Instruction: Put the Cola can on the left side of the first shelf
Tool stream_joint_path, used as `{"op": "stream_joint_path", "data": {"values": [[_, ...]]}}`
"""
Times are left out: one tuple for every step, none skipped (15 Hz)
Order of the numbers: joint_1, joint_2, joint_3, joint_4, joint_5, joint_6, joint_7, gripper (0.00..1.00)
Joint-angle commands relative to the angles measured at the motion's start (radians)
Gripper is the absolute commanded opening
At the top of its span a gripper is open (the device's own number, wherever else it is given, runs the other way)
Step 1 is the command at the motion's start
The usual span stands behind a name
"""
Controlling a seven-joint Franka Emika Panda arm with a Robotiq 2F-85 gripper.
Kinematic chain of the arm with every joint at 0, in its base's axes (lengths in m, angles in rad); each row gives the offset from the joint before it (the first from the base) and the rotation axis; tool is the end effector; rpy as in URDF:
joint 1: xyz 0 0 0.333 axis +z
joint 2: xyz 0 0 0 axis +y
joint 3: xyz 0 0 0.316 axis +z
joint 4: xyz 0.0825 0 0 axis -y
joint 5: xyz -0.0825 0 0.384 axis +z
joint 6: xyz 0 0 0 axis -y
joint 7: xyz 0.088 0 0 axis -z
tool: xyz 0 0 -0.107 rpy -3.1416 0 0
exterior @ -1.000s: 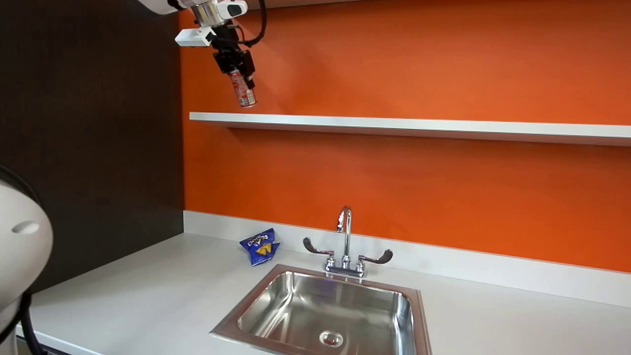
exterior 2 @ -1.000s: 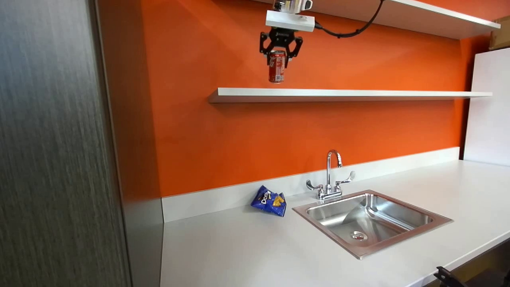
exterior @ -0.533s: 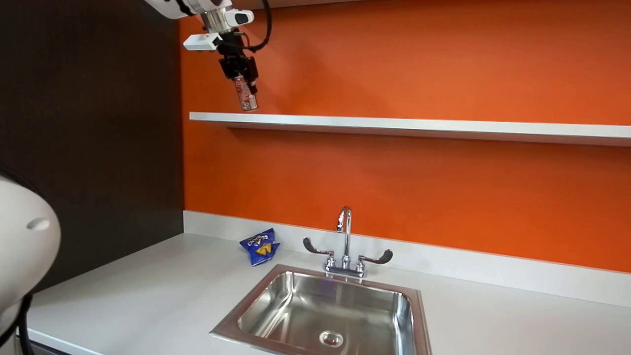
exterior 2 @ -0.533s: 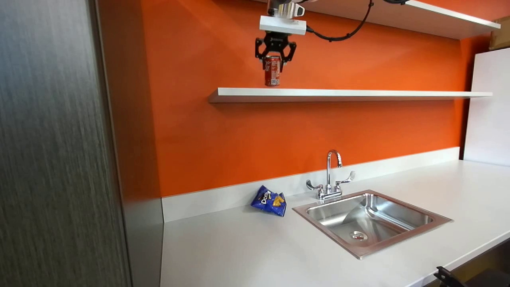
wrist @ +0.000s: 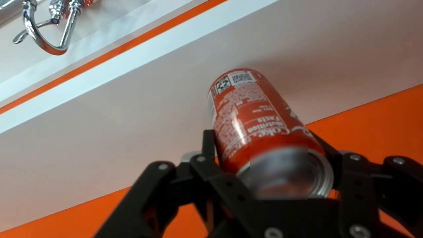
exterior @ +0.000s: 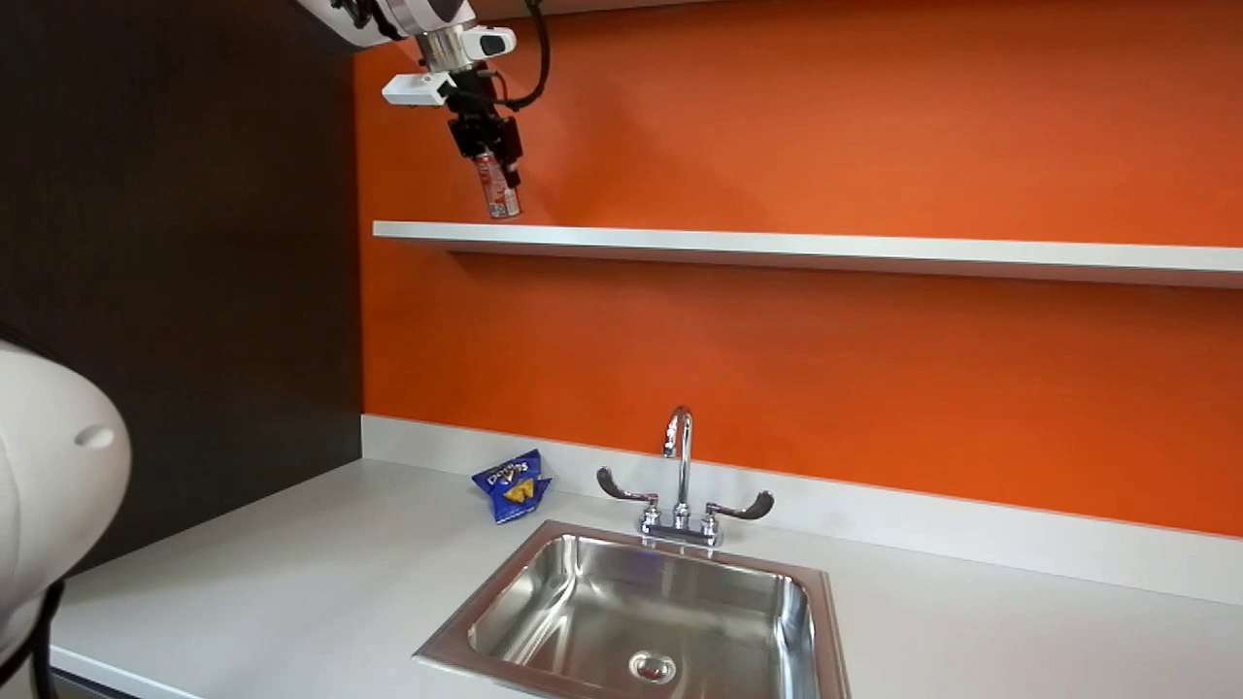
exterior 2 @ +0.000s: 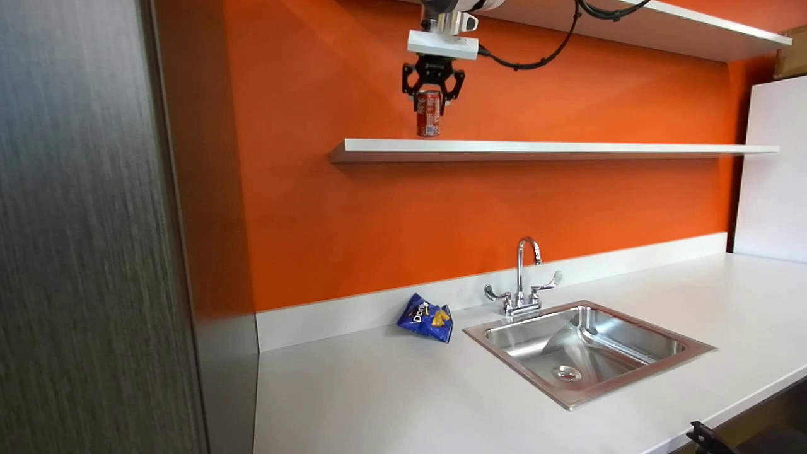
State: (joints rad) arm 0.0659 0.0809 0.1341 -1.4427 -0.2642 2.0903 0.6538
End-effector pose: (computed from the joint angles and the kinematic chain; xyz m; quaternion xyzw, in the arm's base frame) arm 0.6098 0.1062 0.7008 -0.9345 0.1859 -0.3036 0.0030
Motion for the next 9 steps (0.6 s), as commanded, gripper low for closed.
{"op": "stream_joint_path", "data": {"values": [[0.036,0.061,-0.028,0.105,-0.019,-0.061,0.028,0.40],[0.041,0.073,-0.033,0.121,-0.018,-0.079,0.029,0.40],[0.047,0.084,-0.038,0.137,-0.011,-0.098,0.024,0.40],[0.052,0.095,-0.042,0.151,-0.012,-0.110,0.028,0.40],[0.056,0.105,-0.047,0.166,-0.011,-0.124,0.028,0.40],[0.061,0.115,-0.052,0.182,-0.011,-0.132,0.030,0.40],[0.064,0.123,-0.057,0.198,-0.008,-0.146,0.028,0.40],[0.051,0.129,-0.043,0.204,-0.012,-0.151,0.033,0.40],[0.052,0.137,-0.044,0.217,-0.010,-0.159,0.034,0.40]]}}
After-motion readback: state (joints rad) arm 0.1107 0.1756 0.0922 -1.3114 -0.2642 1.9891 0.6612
